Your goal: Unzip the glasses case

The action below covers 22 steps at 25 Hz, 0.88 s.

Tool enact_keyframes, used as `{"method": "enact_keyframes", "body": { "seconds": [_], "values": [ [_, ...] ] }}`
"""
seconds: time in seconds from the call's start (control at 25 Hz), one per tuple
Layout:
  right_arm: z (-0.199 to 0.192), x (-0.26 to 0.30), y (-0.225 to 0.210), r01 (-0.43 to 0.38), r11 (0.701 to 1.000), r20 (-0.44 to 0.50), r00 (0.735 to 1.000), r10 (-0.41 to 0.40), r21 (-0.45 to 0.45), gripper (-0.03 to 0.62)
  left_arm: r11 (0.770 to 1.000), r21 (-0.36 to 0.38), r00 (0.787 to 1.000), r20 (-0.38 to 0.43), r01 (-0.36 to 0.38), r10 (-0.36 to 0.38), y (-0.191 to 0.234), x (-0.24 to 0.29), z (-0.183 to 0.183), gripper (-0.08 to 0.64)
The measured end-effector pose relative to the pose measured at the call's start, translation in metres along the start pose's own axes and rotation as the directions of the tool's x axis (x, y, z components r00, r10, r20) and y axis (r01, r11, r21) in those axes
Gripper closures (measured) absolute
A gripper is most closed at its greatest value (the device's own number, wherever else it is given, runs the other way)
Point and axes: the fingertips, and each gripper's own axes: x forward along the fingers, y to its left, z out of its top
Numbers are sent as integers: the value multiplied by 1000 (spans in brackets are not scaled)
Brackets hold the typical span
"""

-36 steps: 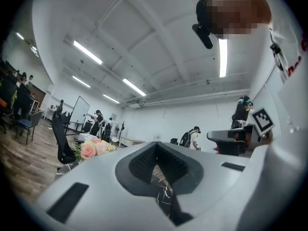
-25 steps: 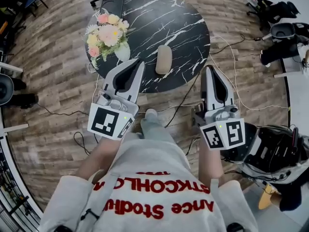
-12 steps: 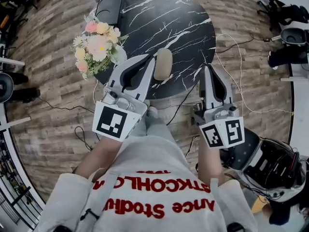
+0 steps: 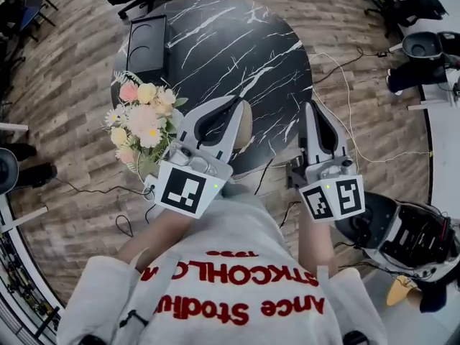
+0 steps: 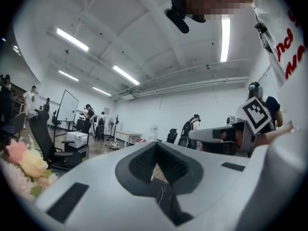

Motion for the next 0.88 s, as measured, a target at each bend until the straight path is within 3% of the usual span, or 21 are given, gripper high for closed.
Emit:
{"method": "enact_keyframes", "body": {
  "seconds": [0.2, 0.44, 0.6, 0.76, 0.88],
  "values": [
    [4, 17, 2, -22, 1000, 19, 1000, 22, -8, 577, 997, -50, 998, -4, 55, -56, 8, 7, -4, 558],
    [-12, 44, -15, -70, 998, -22, 997, 70, -2, 577, 996, -69, 997, -55, 49, -53, 8, 21, -22, 558],
    [-27, 67, -26, -141, 990, -58, 988, 142, 14, 577, 998, -70, 997, -79, 11, -17, 9, 34, -30, 558],
    [-35, 85, -36, -206, 978, -79, 975, 207, 15, 577, 1000, 17, 993, -118, -2, 4, 7, 51, -38, 558],
    [-42, 99, -45, -252, 967, -97, 962, 254, 31, 577, 998, 3, 987, -145, -69, 69, 17, 63, -49, 558]
  ]
}}
